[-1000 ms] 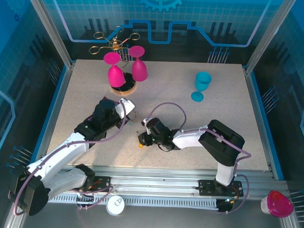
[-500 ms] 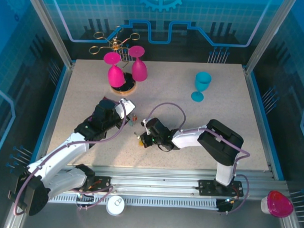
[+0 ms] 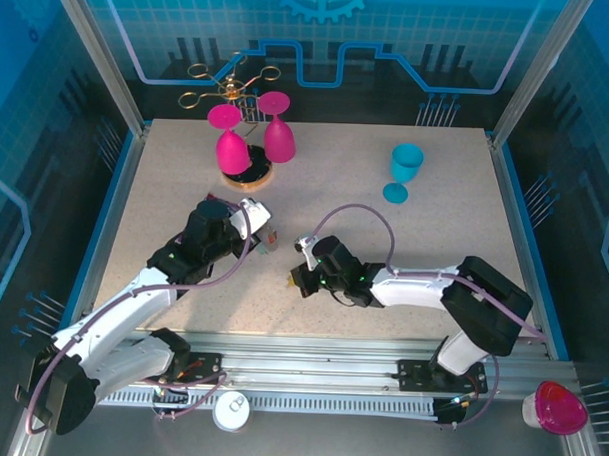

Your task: Put the keys on the keyring

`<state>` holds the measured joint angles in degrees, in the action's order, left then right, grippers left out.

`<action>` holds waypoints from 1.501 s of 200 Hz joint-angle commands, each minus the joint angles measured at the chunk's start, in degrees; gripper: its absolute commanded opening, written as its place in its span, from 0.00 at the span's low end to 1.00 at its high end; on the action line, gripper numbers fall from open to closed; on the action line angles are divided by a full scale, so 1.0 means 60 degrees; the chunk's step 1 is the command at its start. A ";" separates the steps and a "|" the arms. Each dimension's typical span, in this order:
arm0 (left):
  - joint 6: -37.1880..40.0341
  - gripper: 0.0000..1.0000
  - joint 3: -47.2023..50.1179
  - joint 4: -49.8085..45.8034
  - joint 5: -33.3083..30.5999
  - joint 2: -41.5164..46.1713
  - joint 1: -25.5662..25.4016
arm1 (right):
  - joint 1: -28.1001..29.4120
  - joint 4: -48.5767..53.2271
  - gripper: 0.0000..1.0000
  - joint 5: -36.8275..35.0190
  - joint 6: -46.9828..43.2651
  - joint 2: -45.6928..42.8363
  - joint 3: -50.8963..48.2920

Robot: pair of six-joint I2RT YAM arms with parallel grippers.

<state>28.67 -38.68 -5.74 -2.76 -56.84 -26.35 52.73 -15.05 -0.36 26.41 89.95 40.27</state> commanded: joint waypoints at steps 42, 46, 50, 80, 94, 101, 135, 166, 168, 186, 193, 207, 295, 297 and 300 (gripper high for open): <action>0.0379 0.00 0.0176 0.0048 0.1207 -0.0040 0.0041 | -0.1142 0.3572 0.00 0.0460 0.0153 -0.1094 -0.0544; 0.0381 0.00 0.0184 0.0058 0.1232 -0.0051 0.0041 | -0.1210 0.3655 0.00 0.0502 0.0159 -0.1127 -0.0545; 0.0393 0.00 0.0177 0.0050 0.1236 -0.0062 0.0041 | -0.1281 0.3703 0.00 0.0566 0.0140 -0.1131 -0.0545; 0.0430 0.00 0.0212 0.0048 0.1282 -0.0107 0.0043 | -0.1705 0.3841 0.00 0.0971 -0.0054 -0.0837 -0.0376; 0.0437 0.00 0.0236 0.0048 0.1308 -0.0107 0.0045 | -0.1785 0.3911 0.00 0.1115 -0.0188 -0.0548 -0.0115; 0.0437 0.00 0.0235 0.0050 0.1326 -0.0107 0.0041 | -0.1792 0.3935 0.00 0.1193 -0.0236 -0.0373 0.0009; 0.0397 0.00 0.0250 0.0051 0.1410 -0.0103 0.0038 | -0.1842 0.3896 0.00 0.1390 -0.0246 0.0255 0.0428; 0.0395 0.00 0.0279 0.0077 0.1432 -0.0107 0.0004 | -0.1835 0.3986 0.05 0.1407 -0.0264 0.0359 0.0522; 0.0401 0.00 0.0279 0.0077 0.1429 -0.0107 0.0002 | -0.1842 0.3987 0.06 0.1408 -0.0270 0.0359 0.0524; 0.0393 0.00 0.0279 0.0077 0.1495 -0.0120 -0.0003 | -0.1844 0.4024 0.12 0.1408 -0.0267 0.0356 0.0537; 0.0394 0.00 0.0279 0.0077 0.1505 -0.0129 -0.0003 | -0.1832 0.4032 0.13 0.1408 -0.0269 0.0350 0.0541; 0.0392 0.00 0.0272 0.0050 0.1501 -0.0136 -0.0008 | -0.1838 0.4032 0.15 0.1407 -0.0263 0.0374 0.0549; 0.0494 0.00 0.0235 -0.0088 0.1537 -0.0111 -0.0047 | -0.1843 0.3766 0.03 0.1481 -0.0206 0.0120 0.0405; 0.0495 0.00 0.0235 -0.0103 0.1539 -0.0104 -0.0047 | -0.1834 0.3767 0.02 0.1481 -0.0222 0.0091 0.0399; 0.0503 0.00 0.0231 -0.0106 0.1544 -0.0097 -0.0047 | -0.1833 0.3781 0.01 0.1468 -0.0227 0.0033 0.0386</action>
<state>30.39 -37.32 -6.20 4.82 -57.49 -26.41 42.19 6.92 8.01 25.41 91.83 42.50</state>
